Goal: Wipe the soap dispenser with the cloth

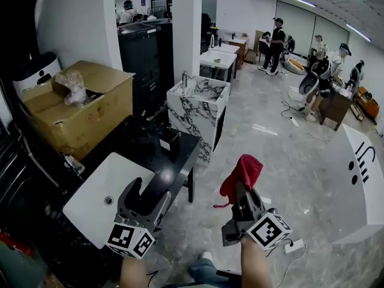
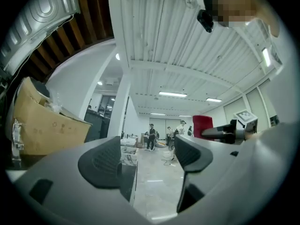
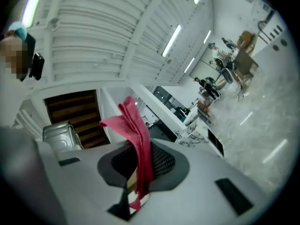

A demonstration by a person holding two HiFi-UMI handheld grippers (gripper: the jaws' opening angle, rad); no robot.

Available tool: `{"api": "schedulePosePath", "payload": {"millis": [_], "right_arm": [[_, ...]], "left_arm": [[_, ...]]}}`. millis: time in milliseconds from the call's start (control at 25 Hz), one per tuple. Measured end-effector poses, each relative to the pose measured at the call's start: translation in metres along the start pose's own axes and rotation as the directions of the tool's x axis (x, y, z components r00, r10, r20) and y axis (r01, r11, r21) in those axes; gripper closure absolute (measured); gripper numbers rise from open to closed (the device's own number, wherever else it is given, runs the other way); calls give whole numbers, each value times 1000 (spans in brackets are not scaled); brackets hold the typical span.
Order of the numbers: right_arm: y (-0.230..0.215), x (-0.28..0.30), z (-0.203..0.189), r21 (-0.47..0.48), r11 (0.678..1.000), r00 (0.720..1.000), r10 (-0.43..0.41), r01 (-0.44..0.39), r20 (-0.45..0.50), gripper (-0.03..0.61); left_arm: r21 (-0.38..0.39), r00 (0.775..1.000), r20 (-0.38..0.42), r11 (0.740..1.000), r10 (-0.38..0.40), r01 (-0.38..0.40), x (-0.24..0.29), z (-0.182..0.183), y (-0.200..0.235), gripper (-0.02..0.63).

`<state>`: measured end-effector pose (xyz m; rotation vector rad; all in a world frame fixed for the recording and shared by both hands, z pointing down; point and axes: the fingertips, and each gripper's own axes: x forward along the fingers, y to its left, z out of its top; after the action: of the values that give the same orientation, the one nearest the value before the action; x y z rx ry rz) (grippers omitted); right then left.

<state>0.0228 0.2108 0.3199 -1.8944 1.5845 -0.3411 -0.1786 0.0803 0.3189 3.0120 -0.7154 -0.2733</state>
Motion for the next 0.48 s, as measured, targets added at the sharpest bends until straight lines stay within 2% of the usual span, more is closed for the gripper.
{"api": "schedulePosePath", "payload": {"millis": [160,280,480], "right_arm": [[-36,52,11,-15,1000,997,12,-13,-76,526],[-46,81,11,-32,997,990,67,-72,-126,525],[-52,117,-8,-145,975,962,127,-165,-241,525]], "left_arm": [[26,998,-11,998,61,-61,51,-8,5,259],[44,995,-20,994,101,-100,78,-17,7,259],[84,985,-71,985,154,-148,104,-39,18,259]]}}
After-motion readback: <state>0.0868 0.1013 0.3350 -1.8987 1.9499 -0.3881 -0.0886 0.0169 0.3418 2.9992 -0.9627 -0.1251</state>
